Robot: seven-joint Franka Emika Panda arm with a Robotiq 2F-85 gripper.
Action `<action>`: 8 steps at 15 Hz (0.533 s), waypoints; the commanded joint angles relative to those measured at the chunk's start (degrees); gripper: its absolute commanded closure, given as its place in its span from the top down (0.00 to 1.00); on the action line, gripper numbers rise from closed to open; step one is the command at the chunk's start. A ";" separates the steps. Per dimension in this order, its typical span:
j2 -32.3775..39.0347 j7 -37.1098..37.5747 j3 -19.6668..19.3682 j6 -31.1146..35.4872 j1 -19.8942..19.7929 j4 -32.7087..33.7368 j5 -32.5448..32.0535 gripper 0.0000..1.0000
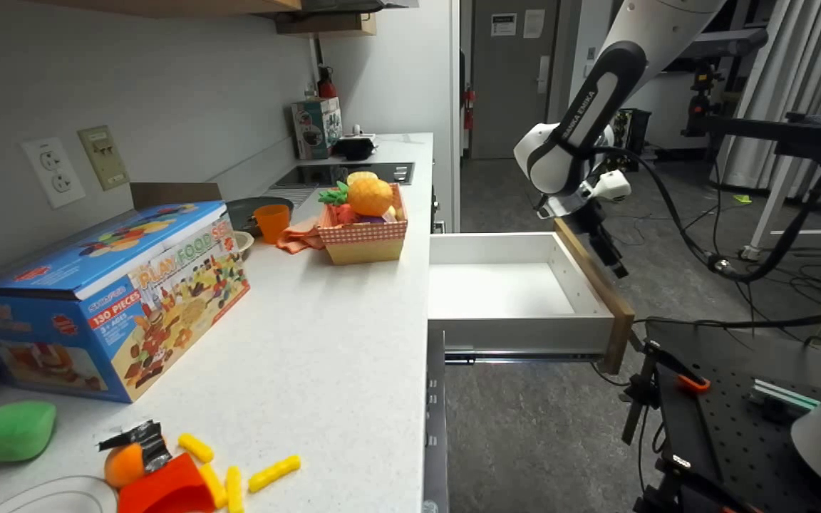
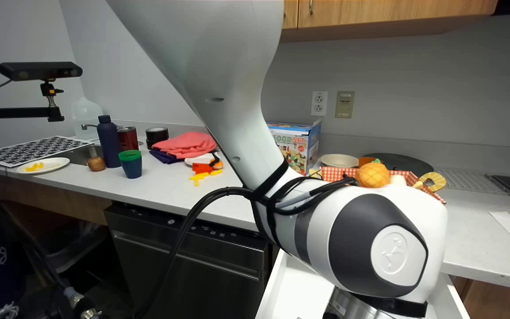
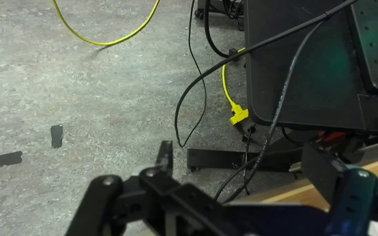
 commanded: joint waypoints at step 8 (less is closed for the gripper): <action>1.14 4.11 2.80 4.29 -2.40 1.30 10.74 1.00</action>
